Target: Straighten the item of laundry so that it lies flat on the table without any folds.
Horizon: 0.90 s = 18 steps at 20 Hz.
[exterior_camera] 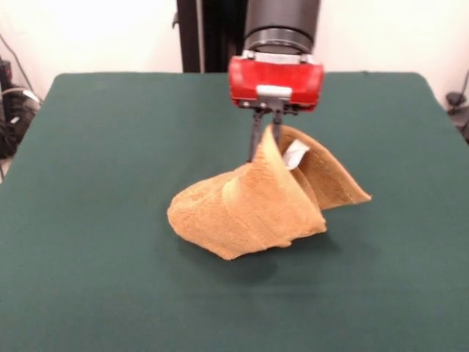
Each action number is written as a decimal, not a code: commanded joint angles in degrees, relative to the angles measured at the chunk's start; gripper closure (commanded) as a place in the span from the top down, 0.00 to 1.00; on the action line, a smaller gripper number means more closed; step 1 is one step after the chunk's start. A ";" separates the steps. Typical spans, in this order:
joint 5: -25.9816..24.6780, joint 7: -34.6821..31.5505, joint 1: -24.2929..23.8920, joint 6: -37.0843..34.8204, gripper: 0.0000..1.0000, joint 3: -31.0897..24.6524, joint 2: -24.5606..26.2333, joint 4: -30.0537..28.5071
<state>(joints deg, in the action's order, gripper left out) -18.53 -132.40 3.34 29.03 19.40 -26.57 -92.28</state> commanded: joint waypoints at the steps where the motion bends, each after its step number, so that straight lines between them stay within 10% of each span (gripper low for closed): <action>1: -7.14 -11.67 -5.60 4.95 0.00 -10.06 0.57 -9.08; 18: -12.29 -8.30 -12.02 -11.44 0.00 -18.32 -13.27 -18.48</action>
<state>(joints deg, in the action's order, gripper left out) -29.73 -132.40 -9.56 24.70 10.31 -38.28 -103.64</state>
